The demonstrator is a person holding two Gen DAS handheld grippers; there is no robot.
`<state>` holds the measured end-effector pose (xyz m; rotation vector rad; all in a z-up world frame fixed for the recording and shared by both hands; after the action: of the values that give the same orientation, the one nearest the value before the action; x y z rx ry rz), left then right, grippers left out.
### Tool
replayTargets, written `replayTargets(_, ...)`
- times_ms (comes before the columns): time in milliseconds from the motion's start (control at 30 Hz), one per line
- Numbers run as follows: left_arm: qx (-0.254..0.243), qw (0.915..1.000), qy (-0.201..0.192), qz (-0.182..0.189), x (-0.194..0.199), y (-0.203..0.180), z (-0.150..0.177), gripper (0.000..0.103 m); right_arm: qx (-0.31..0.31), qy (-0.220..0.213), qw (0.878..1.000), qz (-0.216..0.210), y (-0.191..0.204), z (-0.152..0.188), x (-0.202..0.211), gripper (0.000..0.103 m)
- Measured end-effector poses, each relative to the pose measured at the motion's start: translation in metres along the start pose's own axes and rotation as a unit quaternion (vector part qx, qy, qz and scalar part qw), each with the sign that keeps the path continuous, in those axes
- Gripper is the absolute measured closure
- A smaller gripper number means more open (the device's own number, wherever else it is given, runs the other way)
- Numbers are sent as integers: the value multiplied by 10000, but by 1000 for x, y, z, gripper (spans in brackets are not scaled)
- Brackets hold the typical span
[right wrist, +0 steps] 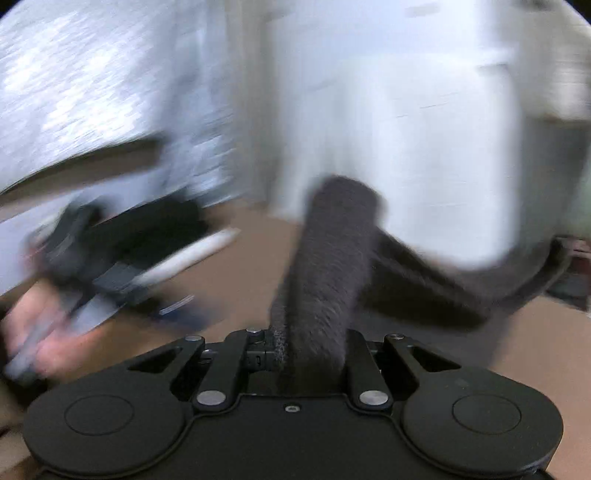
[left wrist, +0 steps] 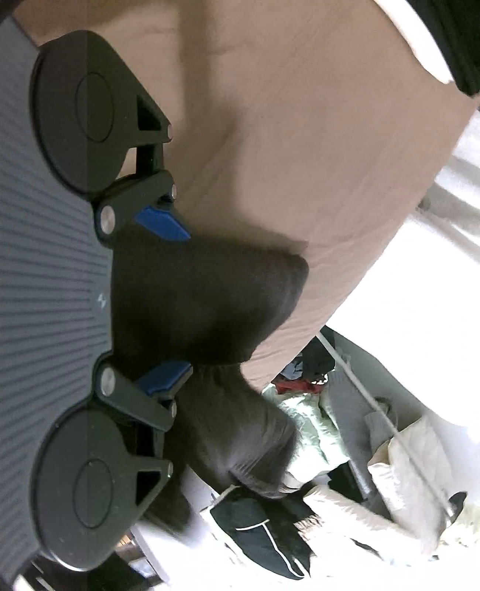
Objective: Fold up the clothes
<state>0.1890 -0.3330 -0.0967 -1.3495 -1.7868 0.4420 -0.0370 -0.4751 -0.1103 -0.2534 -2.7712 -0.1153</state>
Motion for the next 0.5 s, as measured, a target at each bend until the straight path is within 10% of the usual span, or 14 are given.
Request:
replayTargets(167, 26, 9981, 434, -442, -18, 28, 12, 32, 617, 1258, 9901, -112, 38, 80, -76, 89)
replayTargets(500, 343, 9985, 415, -127, -24, 37, 7, 31, -922, 676, 9930, 299, 1, 53, -55, 88)
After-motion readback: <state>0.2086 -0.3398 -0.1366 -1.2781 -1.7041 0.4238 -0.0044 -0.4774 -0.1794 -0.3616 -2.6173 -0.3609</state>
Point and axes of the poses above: each gripper's, at about its wrist camera, not at the fingertips, and x roughly against the way its jaws point, y to its left, z to its underside, the point moved 2 cm from there along -x, roughly the way its jaws point, and after that the axes turned 12 degrees about -y, right-handed, at the moved point
